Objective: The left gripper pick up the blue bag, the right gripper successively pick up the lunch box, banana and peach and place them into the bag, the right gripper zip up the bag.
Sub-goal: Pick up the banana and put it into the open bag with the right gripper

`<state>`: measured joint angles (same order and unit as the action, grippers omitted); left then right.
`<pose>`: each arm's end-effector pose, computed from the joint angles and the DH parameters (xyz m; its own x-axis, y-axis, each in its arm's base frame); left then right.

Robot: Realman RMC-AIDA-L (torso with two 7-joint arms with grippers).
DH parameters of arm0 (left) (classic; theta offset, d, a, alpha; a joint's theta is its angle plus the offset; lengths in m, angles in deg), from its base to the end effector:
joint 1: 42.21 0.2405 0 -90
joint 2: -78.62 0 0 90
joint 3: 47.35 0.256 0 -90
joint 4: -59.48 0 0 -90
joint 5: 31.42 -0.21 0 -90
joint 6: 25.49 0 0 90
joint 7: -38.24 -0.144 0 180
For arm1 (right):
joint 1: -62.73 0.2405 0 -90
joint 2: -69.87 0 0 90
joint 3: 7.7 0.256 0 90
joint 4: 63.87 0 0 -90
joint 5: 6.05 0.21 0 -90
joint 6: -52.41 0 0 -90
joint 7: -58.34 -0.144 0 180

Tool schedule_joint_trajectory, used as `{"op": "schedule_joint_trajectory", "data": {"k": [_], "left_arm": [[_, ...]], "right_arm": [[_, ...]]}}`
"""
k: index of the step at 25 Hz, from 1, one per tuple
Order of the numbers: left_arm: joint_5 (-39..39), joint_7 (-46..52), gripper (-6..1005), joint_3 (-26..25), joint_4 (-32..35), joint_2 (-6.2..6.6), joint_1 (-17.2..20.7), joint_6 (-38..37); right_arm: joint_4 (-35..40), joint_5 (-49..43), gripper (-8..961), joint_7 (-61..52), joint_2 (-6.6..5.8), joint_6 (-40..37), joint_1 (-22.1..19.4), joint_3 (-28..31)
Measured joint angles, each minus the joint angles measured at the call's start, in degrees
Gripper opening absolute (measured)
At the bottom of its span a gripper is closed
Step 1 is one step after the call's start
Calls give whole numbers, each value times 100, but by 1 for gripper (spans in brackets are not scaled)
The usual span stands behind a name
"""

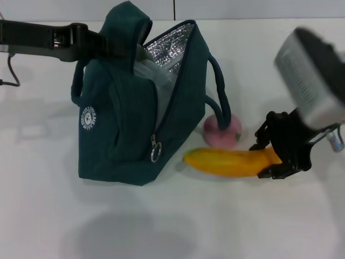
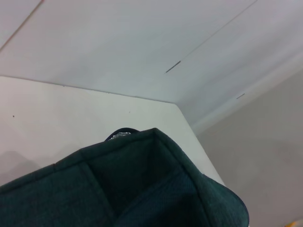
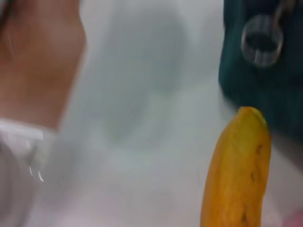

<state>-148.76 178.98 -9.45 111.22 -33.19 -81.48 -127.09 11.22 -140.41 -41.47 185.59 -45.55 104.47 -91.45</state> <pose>-0.1999 0.3721 0.0881 0.3749 0.8443 0.3829 0.8571 -0.4731 0.2039 0.1305 0.3418 -0.0095 0.9092 0.2552 0.3291 0.2374 -0.9669 0.0937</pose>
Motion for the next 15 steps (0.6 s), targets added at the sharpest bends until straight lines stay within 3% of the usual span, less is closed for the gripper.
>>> {"op": "schedule_joint_trajectory", "data": {"k": [5,9,15], "left_arm": [[1,22,36,-2,-12,-20,4,1],[8,24,37,-2,-14,-24,7,1],[11,31,37,13,-16,-60,0,-7]], "right_arm": [[416,887,449,-3,-26,-991,-222,1106],[306,1568,453,-68,-40,-1369,-293,2049],[-959,2958,460,-764,-84,-1395,-191,3256]]}}
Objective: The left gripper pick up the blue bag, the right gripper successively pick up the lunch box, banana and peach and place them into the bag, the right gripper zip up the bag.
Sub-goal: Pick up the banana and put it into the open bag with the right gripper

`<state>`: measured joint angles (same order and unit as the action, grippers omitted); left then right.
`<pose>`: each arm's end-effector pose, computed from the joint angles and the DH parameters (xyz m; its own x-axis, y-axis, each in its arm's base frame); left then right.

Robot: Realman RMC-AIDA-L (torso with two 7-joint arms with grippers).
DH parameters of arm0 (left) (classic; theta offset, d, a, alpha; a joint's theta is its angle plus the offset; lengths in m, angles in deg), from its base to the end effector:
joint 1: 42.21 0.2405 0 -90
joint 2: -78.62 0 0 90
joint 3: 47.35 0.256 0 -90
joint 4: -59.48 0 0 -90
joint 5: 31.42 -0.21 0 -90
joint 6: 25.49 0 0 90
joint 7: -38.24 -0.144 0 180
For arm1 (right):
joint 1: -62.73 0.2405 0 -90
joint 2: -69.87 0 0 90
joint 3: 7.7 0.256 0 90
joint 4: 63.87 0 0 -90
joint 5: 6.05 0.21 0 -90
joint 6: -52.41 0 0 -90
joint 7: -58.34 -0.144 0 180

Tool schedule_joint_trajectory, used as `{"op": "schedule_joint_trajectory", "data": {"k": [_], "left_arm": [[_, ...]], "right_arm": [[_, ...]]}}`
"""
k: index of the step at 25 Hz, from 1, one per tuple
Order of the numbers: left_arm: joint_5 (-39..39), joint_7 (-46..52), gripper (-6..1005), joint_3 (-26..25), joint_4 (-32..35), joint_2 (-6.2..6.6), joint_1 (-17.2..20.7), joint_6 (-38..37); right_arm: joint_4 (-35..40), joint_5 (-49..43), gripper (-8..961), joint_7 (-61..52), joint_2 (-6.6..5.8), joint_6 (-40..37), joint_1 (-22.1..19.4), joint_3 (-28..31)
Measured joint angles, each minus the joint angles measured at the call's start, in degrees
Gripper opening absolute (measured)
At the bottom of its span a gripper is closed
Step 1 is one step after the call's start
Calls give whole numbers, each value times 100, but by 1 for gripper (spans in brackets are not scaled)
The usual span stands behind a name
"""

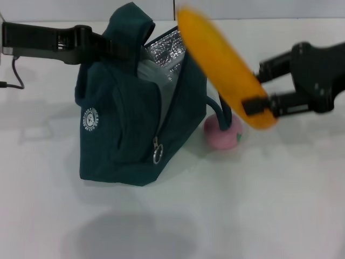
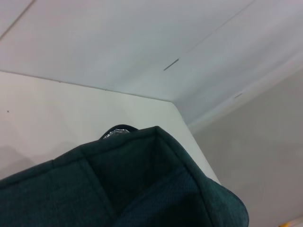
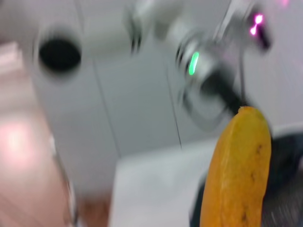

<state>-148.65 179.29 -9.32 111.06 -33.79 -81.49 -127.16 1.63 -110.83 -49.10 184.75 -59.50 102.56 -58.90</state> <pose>-0.1985 0.3708 0.0834 0.3670 0.8506 0.3764 0.8567 -0.4668 0.2195 0.1227 0.3377 0.0740 0.9010 -0.1683 -0.3998 -0.1300 -0.9841 0.1213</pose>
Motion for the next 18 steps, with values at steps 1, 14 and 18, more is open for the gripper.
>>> {"op": "schedule_joint_trajectory", "data": {"k": [1,14,18], "left_arm": [[0,1,37,12,0,-5,-8,-3],[-42,-107,37,35,1,-39,-37,-10],[-44,-168,37,46,1,-58,-36,-9]], "right_arm": [[-411,300,461,-72,-26,8,59,129],[-3801,2557,476,108,77,772,317,274],[-4572,2751,481,327,106,1007,544,233]]}}
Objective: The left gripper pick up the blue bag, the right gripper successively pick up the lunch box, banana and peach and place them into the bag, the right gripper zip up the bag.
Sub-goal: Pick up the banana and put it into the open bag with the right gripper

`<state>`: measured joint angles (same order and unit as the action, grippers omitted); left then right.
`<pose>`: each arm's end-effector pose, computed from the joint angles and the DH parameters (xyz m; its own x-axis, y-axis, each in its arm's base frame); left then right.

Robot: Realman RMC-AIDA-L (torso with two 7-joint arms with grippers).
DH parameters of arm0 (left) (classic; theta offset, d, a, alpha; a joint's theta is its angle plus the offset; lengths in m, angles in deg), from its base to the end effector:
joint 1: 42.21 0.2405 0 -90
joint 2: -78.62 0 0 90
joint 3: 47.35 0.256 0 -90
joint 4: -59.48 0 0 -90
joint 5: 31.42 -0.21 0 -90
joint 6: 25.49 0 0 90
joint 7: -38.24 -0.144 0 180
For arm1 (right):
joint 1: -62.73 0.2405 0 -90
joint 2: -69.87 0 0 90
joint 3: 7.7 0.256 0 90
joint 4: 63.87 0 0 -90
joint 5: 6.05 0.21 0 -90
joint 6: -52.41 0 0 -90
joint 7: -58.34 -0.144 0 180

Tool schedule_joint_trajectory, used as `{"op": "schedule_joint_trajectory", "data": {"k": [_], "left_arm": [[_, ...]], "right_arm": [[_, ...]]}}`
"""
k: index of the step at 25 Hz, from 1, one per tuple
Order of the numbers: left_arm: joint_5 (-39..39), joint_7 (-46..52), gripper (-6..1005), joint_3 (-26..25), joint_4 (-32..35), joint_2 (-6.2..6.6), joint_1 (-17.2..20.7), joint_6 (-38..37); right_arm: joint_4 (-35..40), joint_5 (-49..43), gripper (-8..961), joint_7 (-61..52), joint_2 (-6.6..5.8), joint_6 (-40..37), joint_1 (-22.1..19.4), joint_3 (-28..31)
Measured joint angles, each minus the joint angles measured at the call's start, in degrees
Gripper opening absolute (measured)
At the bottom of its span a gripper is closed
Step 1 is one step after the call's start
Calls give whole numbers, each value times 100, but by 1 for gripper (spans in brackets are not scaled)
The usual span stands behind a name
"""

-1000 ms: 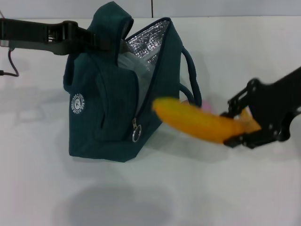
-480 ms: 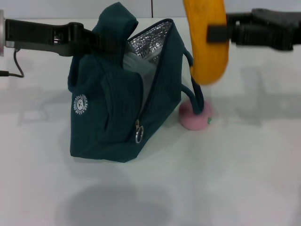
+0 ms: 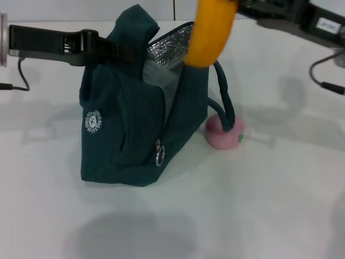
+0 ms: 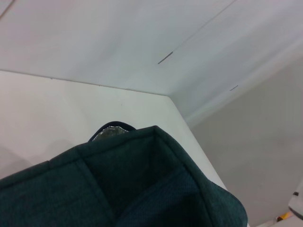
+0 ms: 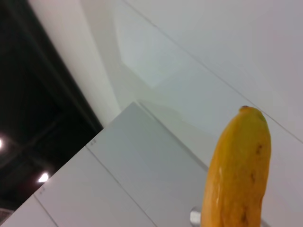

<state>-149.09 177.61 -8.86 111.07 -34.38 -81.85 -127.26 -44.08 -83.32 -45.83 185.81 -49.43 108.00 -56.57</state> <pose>-0.1954 0.3703 0.0777 0.3997 0.8396 0.3678 0.8425 -0.4946 0.2135 0.1367 0.3631 0.0192 0.2737 -0.6202 -0.7351 -0.3876 -0.7706 0.5059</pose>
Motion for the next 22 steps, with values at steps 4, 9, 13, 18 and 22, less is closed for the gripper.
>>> {"op": "schedule_joint_trajectory", "data": {"k": [4,9,13,18,22], "left_arm": [[-15,-47,36,7,0,-2,14,0],[-20,-92,33,10,0,9,39,0],[-20,-120,33,9,1,14,48,0],[-20,-139,33,9,1,17,47,-5],[-20,-152,33,9,0,22,43,-17]], "right_arm": [[-498,20,486,62,20,302,266,-209],[-751,28,491,133,24,736,398,-652],[-900,33,496,325,24,984,403,-836],[-999,40,502,508,25,1131,428,-842],[-1017,88,506,613,24,1255,478,-845]]}}
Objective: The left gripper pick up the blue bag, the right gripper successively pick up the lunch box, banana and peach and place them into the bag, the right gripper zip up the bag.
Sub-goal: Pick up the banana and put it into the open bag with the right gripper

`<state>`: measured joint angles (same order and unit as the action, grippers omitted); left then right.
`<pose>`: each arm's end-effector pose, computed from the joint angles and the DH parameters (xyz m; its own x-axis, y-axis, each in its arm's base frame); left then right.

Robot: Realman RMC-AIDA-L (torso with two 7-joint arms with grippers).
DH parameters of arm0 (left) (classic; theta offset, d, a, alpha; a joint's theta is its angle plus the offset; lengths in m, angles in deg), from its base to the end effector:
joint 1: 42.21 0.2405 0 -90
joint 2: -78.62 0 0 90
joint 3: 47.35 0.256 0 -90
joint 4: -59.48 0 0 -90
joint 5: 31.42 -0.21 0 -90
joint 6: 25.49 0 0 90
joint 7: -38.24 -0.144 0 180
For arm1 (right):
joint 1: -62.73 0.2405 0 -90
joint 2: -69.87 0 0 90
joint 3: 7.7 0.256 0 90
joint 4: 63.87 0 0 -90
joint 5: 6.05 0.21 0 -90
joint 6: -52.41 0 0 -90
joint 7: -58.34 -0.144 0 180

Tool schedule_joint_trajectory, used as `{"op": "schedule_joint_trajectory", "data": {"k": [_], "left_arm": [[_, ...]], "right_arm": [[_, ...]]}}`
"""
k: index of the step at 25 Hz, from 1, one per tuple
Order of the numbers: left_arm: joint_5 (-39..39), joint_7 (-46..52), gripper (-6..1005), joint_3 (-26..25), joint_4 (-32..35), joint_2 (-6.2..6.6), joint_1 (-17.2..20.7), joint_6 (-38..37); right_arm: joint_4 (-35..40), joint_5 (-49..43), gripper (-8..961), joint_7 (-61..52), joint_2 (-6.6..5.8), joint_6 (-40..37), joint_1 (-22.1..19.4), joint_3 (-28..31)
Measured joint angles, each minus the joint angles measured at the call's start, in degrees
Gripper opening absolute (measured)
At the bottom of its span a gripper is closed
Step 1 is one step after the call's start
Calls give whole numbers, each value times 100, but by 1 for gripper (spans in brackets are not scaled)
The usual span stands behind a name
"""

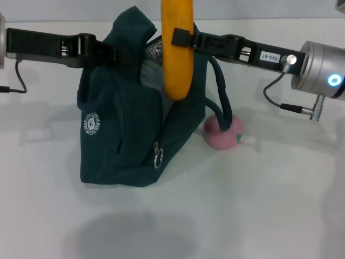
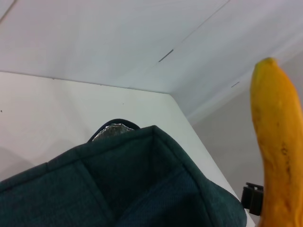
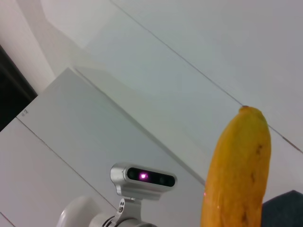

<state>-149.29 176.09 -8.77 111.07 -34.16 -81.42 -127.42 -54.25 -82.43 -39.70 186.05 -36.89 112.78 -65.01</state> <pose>-0.1989 0.3686 0.0787 0.4186 0.8300 0.3687 0.8365 -0.5104 0.1994 0.1394 0.3743 -0.0344 0.3382 -0.6723 -0.6584 -0.5480 -0.7095 0.4430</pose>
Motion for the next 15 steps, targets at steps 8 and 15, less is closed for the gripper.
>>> {"op": "schedule_joint_trajectory", "data": {"k": [8,15], "left_arm": [[0,-3,34,0,0,-11,-35,-1],[23,-4,34,0,0,-15,-13,-1]], "right_arm": [[-352,3,516,176,0,98,283,0],[-362,5,524,175,0,229,282,-272]]}}
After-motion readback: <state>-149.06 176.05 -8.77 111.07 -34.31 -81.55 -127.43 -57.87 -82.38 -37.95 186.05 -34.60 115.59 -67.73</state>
